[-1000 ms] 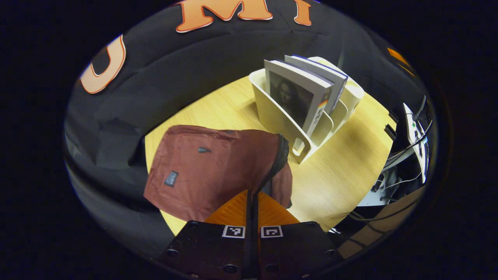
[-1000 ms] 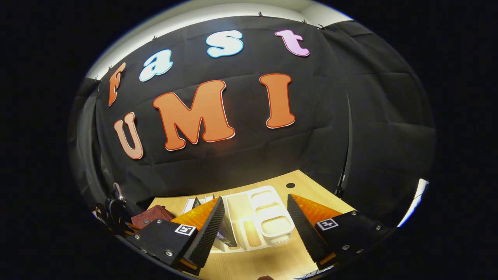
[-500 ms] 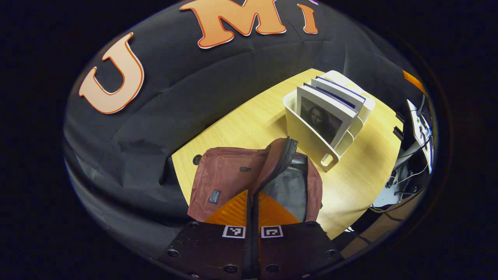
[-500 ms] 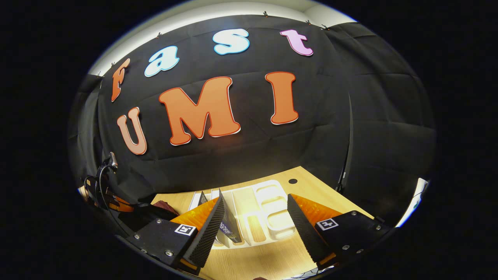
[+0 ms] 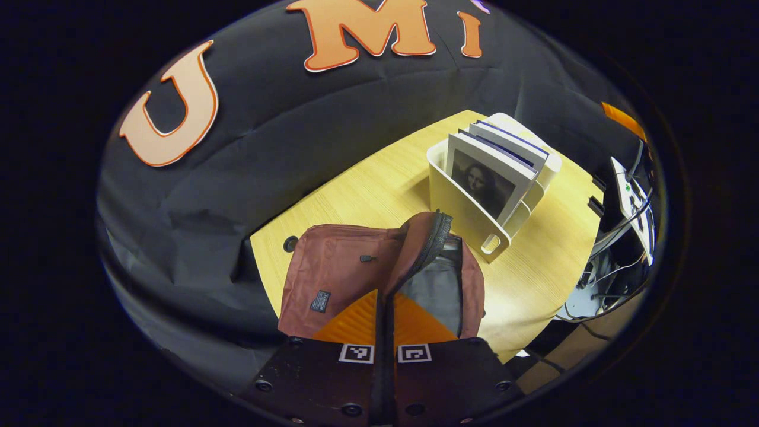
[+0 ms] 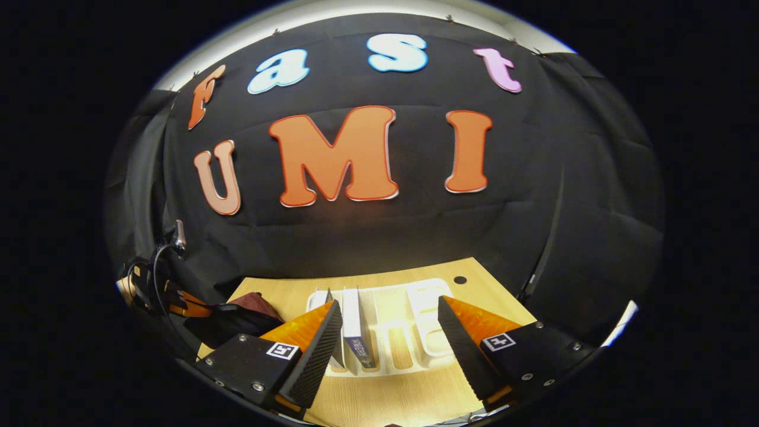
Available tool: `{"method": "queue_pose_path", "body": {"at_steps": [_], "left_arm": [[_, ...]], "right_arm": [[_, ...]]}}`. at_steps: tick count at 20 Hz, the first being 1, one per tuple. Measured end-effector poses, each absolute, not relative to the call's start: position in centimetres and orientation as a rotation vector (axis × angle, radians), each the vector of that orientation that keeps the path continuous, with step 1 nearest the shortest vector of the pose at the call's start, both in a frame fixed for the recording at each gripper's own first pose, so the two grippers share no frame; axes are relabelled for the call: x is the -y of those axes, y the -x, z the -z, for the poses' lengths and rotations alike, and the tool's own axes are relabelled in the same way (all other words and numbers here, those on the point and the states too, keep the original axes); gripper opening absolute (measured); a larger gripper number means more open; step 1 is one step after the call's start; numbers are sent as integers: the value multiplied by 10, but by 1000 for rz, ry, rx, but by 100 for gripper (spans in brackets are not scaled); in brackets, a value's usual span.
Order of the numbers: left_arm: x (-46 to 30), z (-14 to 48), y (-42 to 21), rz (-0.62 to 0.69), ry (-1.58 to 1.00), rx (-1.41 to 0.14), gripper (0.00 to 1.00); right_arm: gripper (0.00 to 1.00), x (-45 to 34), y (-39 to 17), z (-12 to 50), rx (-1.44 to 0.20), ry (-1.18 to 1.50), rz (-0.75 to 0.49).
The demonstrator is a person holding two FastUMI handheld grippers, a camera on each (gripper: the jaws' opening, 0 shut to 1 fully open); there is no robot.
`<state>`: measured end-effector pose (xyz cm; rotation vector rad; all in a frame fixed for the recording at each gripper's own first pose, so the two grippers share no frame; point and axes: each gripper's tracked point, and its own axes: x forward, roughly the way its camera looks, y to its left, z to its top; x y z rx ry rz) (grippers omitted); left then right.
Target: Open the schoolbag, grab two books from the bookshelf and put them into the schoolbag.
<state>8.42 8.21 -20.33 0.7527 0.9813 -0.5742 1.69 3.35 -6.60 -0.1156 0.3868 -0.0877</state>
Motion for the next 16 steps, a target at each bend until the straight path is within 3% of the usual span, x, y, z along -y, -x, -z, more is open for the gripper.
{"method": "queue_pose_path", "body": {"at_steps": [7, 10, 16], "left_arm": [[-88, 205, -83, 586, -721, -981, 1], [-93, 205, -83, 576, -691, -999, 1], [-103, 207, -87, 569, -665, -1014, 1]], "right_arm": [[96, -131, -95, 40, -513, 189, -96], [97, -161, -118, 72, -689, 180, -151], [98, -166, -122, 183, -1098, 173, -120]]}}
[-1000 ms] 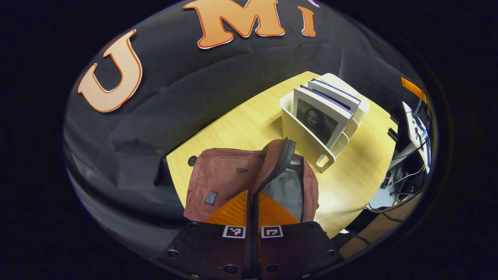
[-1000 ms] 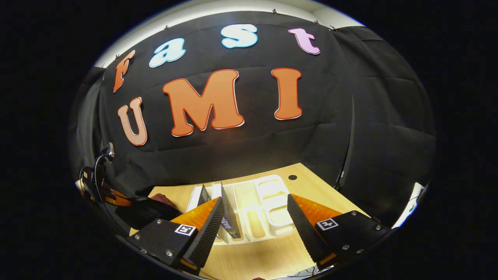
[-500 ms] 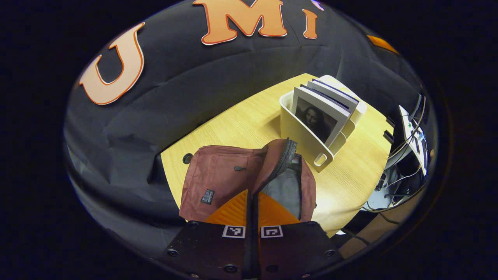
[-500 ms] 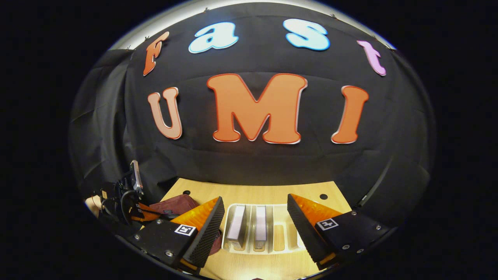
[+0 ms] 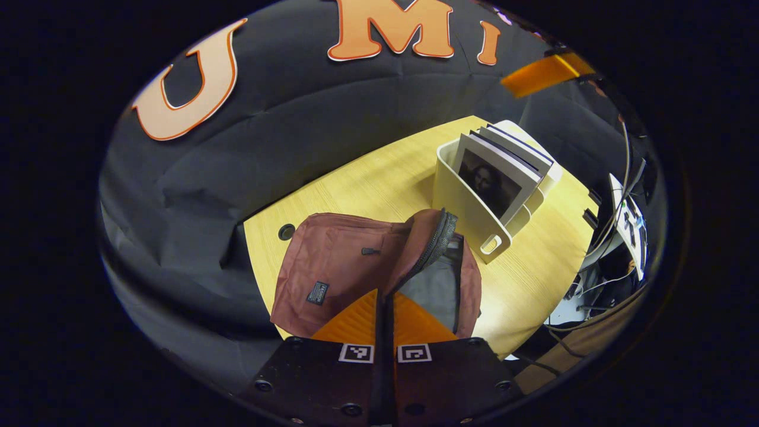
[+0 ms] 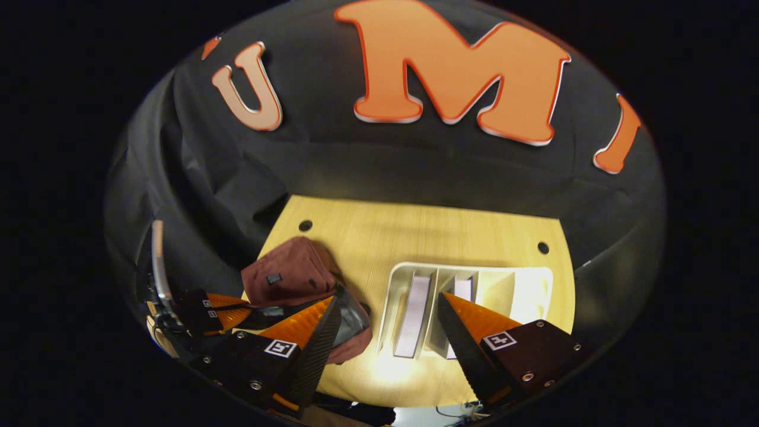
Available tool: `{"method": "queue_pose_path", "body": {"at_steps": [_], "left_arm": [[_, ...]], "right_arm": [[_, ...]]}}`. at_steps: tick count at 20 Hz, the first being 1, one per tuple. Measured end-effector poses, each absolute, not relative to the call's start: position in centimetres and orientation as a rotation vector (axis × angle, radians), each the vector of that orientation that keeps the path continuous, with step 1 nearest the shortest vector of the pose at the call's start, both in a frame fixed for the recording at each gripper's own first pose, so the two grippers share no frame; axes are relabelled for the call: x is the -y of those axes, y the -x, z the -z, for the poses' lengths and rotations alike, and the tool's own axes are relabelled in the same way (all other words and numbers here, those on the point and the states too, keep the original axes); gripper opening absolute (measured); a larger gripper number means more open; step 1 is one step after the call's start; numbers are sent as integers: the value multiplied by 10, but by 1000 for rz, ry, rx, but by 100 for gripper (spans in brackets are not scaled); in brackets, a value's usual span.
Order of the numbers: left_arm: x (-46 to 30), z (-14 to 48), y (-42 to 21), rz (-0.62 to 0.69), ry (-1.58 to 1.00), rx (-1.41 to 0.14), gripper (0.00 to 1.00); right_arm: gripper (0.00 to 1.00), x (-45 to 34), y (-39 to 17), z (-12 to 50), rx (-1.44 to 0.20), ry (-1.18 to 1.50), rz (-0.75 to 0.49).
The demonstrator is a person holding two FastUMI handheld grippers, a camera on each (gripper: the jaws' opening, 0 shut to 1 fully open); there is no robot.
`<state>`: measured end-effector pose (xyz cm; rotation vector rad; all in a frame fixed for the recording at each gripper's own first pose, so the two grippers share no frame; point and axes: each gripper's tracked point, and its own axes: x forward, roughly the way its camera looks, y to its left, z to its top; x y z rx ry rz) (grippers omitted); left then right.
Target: Open the schoolbag, grab two books from the bookshelf and put them into the schoolbag.
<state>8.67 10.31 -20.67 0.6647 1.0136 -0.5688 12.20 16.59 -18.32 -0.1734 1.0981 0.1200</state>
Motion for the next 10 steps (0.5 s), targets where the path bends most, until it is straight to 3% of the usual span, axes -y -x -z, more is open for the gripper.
{"method": "queue_pose_path", "body": {"at_steps": [10], "left_arm": [[-103, 215, -87, 581, -657, -1037, 1]], "right_arm": [[97, -125, -135, 284, -1317, 132, 29]]}}
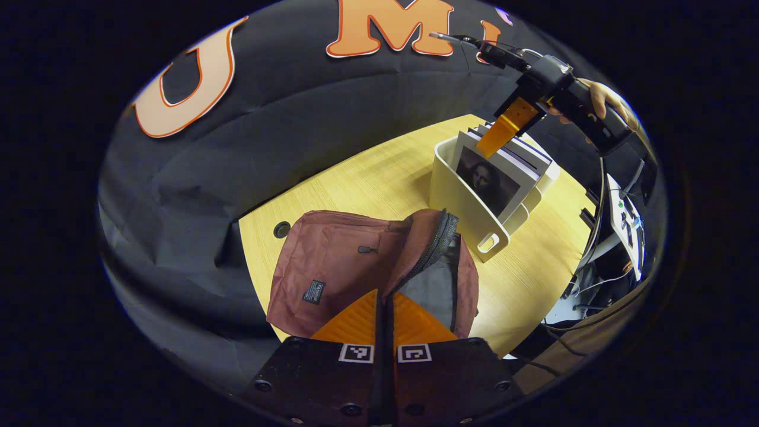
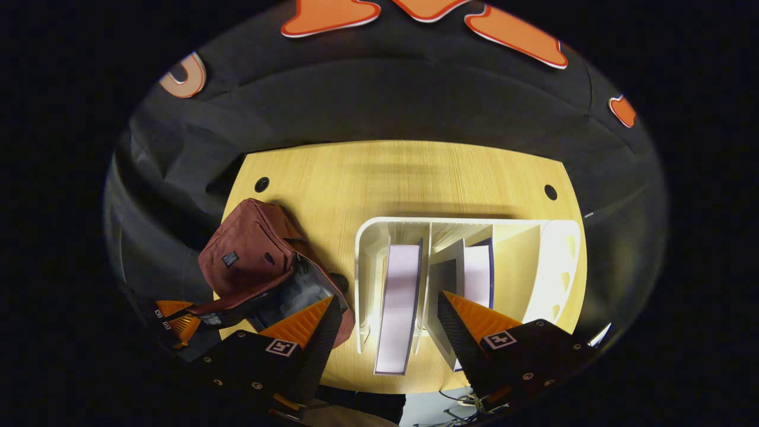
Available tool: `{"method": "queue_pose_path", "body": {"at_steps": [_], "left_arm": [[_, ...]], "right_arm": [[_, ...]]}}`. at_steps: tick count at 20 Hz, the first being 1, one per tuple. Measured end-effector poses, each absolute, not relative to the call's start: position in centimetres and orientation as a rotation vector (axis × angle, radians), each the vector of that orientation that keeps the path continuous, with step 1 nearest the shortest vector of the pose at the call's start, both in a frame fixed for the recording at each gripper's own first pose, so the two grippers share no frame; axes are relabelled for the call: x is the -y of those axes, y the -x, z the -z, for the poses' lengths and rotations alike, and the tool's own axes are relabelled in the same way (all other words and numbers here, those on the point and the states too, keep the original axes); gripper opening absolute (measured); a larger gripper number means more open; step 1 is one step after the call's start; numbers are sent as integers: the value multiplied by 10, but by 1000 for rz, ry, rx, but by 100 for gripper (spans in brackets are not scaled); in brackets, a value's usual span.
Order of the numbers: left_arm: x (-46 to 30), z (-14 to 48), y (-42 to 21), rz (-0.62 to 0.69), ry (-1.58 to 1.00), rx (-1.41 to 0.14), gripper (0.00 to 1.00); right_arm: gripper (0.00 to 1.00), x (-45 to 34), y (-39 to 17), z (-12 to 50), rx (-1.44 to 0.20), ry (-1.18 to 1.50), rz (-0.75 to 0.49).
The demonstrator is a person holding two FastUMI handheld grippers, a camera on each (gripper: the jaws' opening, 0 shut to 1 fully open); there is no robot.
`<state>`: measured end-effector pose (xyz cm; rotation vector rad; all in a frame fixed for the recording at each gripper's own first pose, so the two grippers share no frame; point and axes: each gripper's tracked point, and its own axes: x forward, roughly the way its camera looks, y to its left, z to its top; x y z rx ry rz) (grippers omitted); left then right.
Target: Open the schoolbag, grab two books from the bookshelf and put them into the schoolbag.
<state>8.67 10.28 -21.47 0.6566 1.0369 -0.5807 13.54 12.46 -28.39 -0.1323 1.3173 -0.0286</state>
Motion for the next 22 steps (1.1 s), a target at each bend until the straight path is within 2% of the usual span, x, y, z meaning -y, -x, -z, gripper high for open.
{"method": "queue_pose_path", "body": {"at_steps": [5, 7, 8, 9, 10, 11, 12, 14, 22], "left_arm": [[-108, 218, -88, 565, -649, -1057, 1], [-108, 217, -87, 566, -654, -1059, 1], [-107, 217, -87, 567, -656, -1060, 1], [-106, 217, -87, 568, -658, -1062, 1], [-106, 217, -87, 567, -660, -1063, 1], [-106, 217, -86, 565, -661, -1064, 1], [-106, 218, -86, 565, -659, -1066, 1], [-107, 219, -82, 565, -655, -1067, 1], [-105, 220, -78, 564, -651, -1069, 1]], "right_arm": [[93, -116, -136, 314, -1368, 95, 64], [83, -116, -136, 319, -1380, 87, 67], [63, -115, -137, 321, -1382, 86, 69], [66, -116, -137, 324, -1384, 87, 70], [41, -114, -138, 324, -1383, 84, 79], [44, -113, -139, 326, -1375, 81, 78], [37, -113, -141, 326, -1368, 80, 76], [34, -115, -142, 319, -1352, 77, 78], [32, -126, -144, 260, -1242, 70, 58]]}}
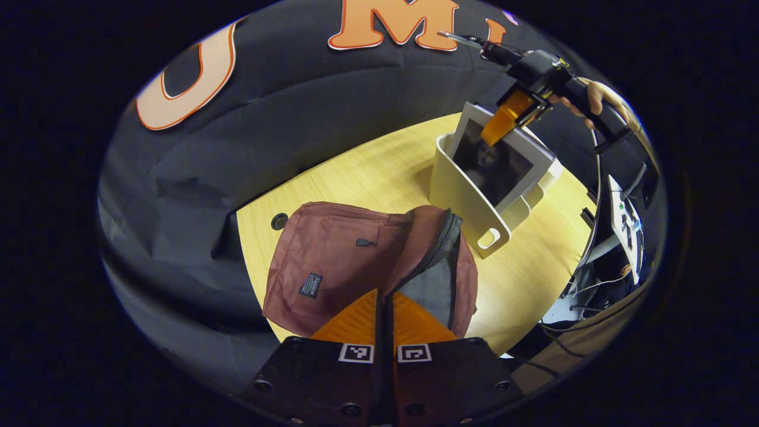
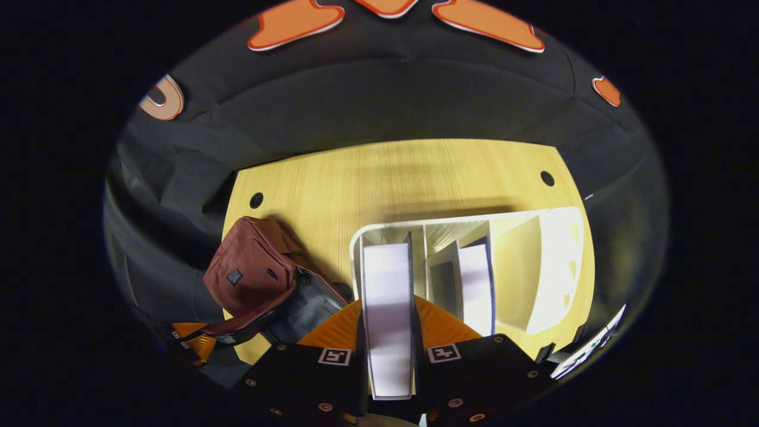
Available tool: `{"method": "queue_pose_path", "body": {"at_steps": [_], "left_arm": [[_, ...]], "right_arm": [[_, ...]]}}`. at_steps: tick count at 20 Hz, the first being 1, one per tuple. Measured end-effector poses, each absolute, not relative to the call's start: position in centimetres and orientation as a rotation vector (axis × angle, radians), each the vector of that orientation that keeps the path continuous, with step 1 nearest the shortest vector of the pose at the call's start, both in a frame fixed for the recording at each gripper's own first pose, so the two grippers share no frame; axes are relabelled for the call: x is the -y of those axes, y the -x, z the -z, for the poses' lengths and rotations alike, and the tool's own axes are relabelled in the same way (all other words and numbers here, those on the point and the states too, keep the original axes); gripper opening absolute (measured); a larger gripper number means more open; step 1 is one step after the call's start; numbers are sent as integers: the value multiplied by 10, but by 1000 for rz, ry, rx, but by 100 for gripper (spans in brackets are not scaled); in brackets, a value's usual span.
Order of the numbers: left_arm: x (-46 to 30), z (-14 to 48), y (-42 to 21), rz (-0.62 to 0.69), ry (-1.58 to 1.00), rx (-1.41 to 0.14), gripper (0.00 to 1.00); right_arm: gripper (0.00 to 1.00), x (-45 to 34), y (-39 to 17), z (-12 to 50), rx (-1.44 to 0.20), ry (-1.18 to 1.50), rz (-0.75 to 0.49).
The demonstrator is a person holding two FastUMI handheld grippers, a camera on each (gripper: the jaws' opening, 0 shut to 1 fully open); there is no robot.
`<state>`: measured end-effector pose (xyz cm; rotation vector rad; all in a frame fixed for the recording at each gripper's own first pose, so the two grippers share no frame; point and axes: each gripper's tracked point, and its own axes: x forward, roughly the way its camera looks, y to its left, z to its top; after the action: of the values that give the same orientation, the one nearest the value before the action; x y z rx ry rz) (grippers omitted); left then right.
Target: Open the schoolbag, grab two books from the bookshelf and put them into the schoolbag.
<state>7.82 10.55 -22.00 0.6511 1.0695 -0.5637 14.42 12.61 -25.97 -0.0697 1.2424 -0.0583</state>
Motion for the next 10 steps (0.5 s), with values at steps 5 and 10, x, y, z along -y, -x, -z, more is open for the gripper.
{"method": "queue_pose_path", "body": {"at_steps": [5, 10], "left_arm": [[-104, 222, -74, 571, -668, -1062, 0], [-106, 228, -73, 563, -670, -1068, 0]], "right_arm": [[31, -137, -136, 196, -1139, 55, 34], [31, -147, -113, 133, -1034, -17, -2]]}}
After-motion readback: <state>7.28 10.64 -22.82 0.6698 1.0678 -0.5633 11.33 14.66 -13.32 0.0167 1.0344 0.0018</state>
